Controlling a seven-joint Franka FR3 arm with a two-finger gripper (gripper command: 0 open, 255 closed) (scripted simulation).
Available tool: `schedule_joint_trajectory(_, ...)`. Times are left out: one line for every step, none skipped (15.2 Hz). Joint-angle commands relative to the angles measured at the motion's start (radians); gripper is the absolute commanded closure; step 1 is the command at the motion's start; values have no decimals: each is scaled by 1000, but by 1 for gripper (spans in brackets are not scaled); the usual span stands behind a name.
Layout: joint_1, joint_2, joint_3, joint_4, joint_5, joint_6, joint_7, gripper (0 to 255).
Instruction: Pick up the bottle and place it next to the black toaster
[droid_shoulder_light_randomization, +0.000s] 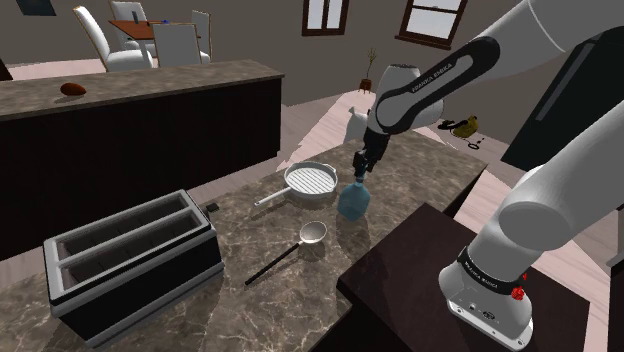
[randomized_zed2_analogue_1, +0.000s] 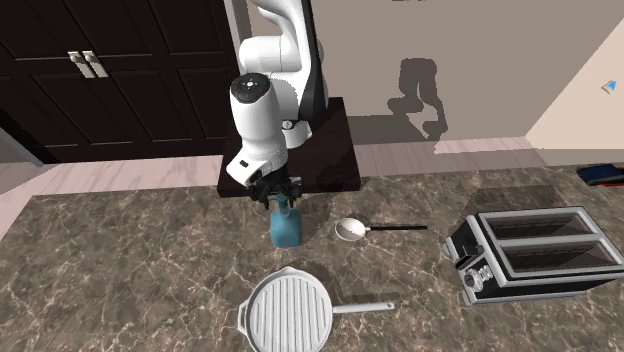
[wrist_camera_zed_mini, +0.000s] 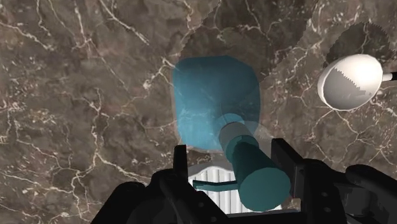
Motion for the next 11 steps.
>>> schedule_joint_trajectory(0, 0, 0, 0, 0, 0, 0, 255)
schedule_joint_trajectory(0, 0, 0, 0, 0, 0, 0, 255)
schedule_joint_trajectory(0, 0, 0, 0, 0, 0, 0, 255)
schedule_joint_trajectory(0, 0, 0, 0, 0, 0, 0, 255)
schedule_joint_trajectory(0, 0, 0, 0, 0, 0, 0, 255)
schedule_joint_trajectory(0, 0, 0, 0, 0, 0, 0, 255)
schedule_joint_trajectory(0, 0, 0, 0, 0, 0, 0, 255)
schedule_joint_trajectory(0, 0, 0, 0, 0, 0, 0, 255)
schedule_joint_trajectory(0, 0, 0, 0, 0, 0, 0, 255)
schedule_joint_trajectory(-1, -13, 0, 4, -3, -17, 2, 255)
schedule_joint_trajectory(-2, -26, 1, 8, -5, -34, 5, 255)
